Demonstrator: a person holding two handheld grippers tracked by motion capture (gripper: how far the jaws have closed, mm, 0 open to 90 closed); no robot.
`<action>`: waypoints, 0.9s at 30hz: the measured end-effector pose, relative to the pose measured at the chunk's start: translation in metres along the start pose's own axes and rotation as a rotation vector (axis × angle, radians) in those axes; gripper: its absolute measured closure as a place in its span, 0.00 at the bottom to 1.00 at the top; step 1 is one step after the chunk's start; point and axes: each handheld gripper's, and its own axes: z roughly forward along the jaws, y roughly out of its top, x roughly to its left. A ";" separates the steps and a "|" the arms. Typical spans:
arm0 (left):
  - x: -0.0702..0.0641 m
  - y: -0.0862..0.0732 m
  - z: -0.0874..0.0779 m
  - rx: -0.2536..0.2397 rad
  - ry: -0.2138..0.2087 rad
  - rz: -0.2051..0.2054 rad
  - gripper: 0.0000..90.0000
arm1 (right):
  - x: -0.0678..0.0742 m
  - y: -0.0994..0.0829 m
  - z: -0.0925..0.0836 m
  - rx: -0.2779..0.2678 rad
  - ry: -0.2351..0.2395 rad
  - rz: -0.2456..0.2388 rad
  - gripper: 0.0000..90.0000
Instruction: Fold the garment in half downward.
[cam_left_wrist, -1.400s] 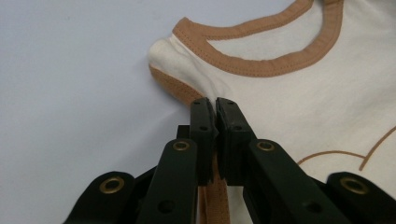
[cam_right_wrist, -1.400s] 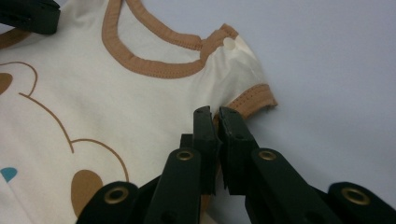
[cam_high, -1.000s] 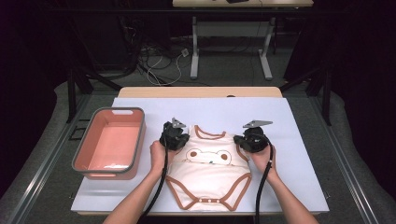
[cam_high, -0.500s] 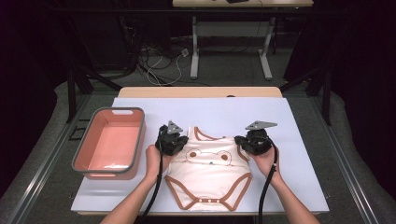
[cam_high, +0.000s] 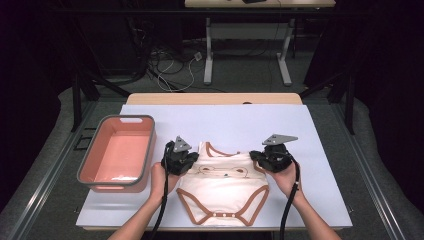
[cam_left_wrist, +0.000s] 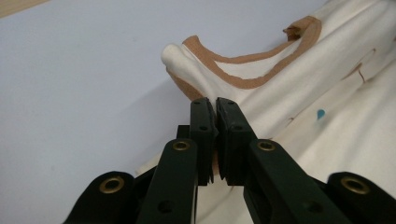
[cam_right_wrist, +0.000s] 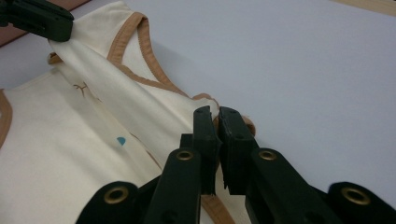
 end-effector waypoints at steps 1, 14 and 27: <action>-0.002 -0.002 -0.001 0.004 -0.003 0.004 0.95 | 0.002 -0.001 -0.002 0.003 0.002 0.000 0.96; -0.020 -0.031 -0.003 0.085 -0.046 0.042 0.94 | 0.022 -0.027 -0.001 0.156 0.056 -0.064 0.96; -0.020 -0.045 0.000 0.122 -0.071 0.023 0.75 | 0.023 -0.040 0.006 0.272 0.097 -0.077 0.61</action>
